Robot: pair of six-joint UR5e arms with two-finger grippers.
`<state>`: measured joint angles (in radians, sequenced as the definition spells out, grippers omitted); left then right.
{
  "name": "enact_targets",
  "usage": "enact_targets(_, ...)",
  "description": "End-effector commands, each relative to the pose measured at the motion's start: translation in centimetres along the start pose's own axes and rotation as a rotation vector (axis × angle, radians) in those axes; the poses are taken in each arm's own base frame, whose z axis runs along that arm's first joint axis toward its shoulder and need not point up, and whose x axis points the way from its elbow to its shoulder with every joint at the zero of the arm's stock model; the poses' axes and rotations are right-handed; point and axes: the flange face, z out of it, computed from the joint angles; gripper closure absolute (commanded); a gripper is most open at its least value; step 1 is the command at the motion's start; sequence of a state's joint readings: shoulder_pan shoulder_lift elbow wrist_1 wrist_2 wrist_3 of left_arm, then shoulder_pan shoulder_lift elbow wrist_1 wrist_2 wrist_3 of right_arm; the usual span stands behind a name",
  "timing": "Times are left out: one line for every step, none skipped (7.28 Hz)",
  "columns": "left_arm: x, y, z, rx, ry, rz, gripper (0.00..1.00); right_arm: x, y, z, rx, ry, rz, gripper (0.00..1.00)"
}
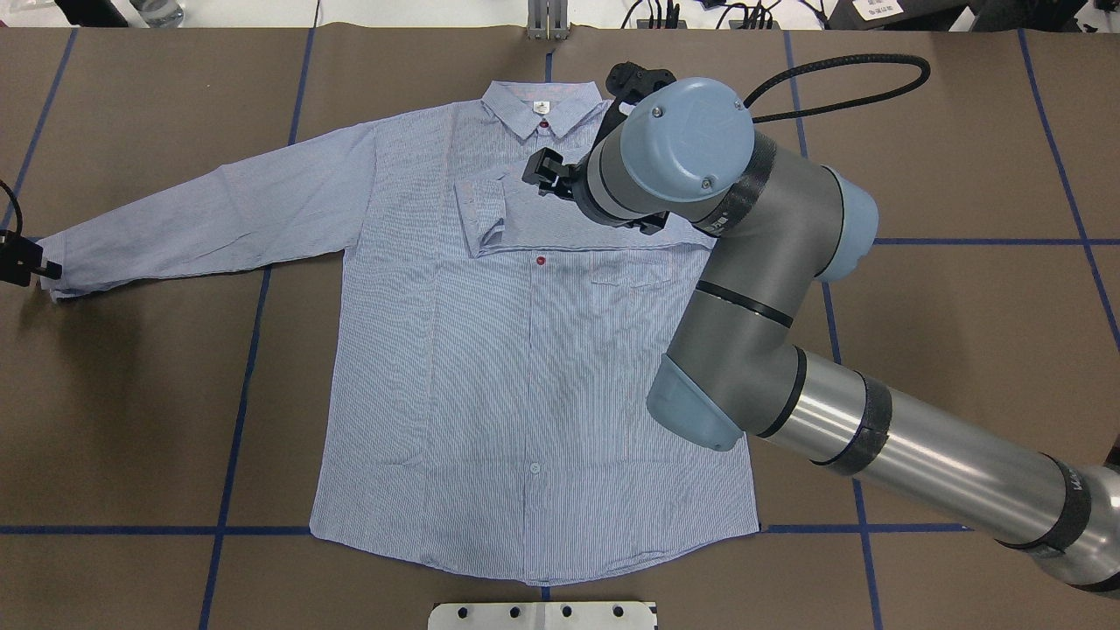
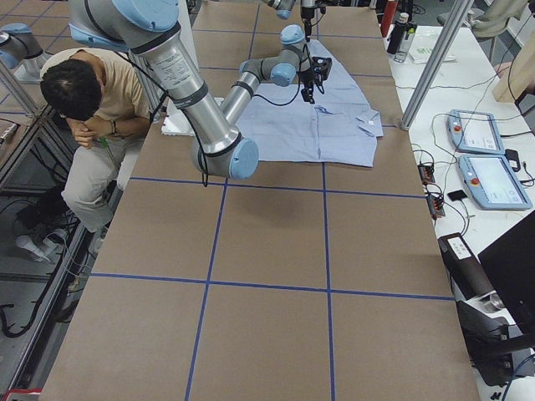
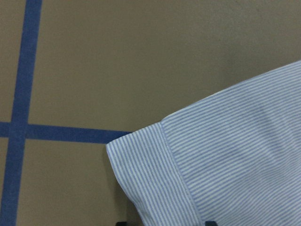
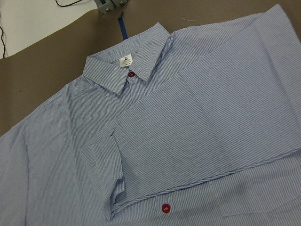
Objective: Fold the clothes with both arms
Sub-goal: 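Grasp the other sleeve cuff with the left gripper while the right holds still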
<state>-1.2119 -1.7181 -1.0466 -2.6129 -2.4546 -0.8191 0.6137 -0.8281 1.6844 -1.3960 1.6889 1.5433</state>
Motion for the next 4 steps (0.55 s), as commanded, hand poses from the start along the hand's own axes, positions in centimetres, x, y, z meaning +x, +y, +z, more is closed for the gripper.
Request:
enact_targets(-0.36, 0.25, 0.13, -0.002, -0.006, -0.031, 0.72, 0.07, 0.01, -0.01, 0.0, 0.0, 0.0, 0.0)
enact_targets(-0.19, 0.24, 0.26, -0.004, -0.005, -0.03, 0.92, 0.0, 0.03, -0.23, 0.0, -0.004, 0.008, 0.0)
enact_targets(-0.11, 0.23, 0.23, -0.004, -0.003, -0.044, 1.0, 0.04, -0.05, -0.41, 0.001, -0.006, 0.011, 0.0)
enact_targets(0.55, 0.04, 0.1, -0.001, 0.004, -0.083, 1.0, 0.06, -0.06, -0.34, 0.001, -0.004, 0.011, 0.0)
